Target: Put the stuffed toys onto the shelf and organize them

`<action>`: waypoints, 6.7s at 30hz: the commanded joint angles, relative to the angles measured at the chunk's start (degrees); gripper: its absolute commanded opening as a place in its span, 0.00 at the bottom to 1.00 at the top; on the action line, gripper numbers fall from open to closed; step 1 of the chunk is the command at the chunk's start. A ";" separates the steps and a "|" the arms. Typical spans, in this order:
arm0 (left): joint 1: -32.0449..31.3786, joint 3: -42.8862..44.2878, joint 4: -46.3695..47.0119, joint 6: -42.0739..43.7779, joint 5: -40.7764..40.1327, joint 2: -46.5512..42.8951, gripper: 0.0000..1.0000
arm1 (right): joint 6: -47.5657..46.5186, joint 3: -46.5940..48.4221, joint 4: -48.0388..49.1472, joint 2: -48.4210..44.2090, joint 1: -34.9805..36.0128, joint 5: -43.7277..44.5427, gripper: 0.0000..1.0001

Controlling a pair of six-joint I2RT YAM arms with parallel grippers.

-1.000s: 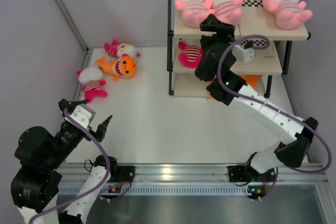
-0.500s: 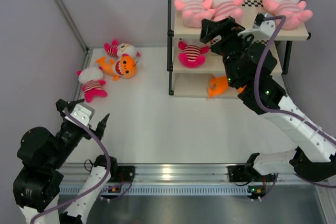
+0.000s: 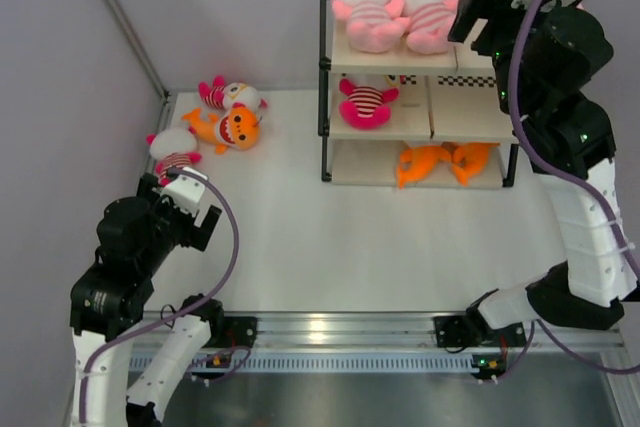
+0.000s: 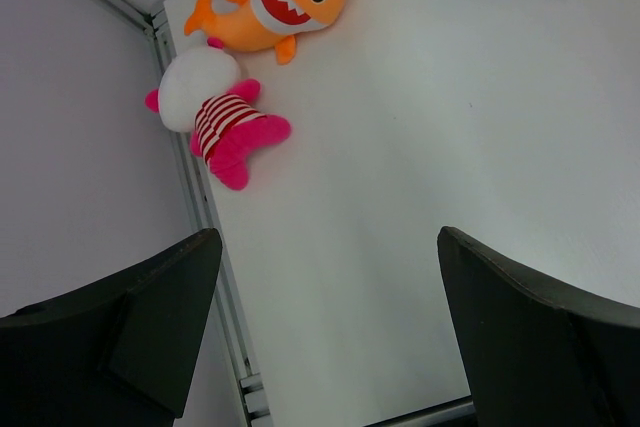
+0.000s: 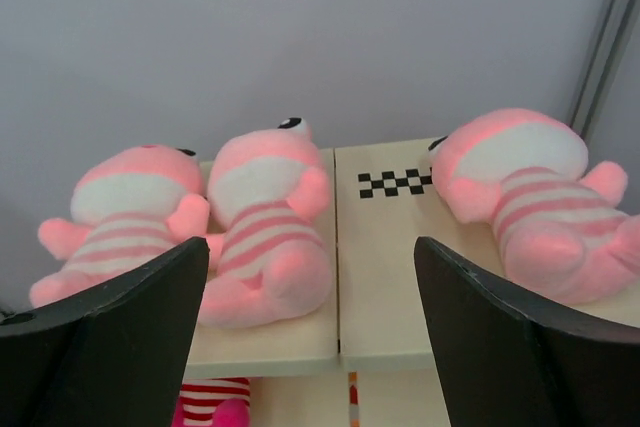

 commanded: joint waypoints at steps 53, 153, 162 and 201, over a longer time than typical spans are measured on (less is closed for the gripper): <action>4.51 6.62 32.36 0.37 -3.33 52.96 0.92 | 0.88 -23.33 6.43 -19.31 -22.26 -33.53 0.80; 10.94 20.35 15.24 -38.25 14.34 14.06 0.86 | 23.71 -46.07 24.03 0.13 27.93 -46.44 0.00; 10.94 8.31 13.65 -28.75 10.20 12.29 0.85 | 37.07 -73.69 24.28 -9.38 27.93 -56.12 0.00; 10.94 -2.07 12.86 -23.21 5.63 8.08 0.84 | 32.24 -85.65 20.05 -2.35 6.30 -36.17 0.53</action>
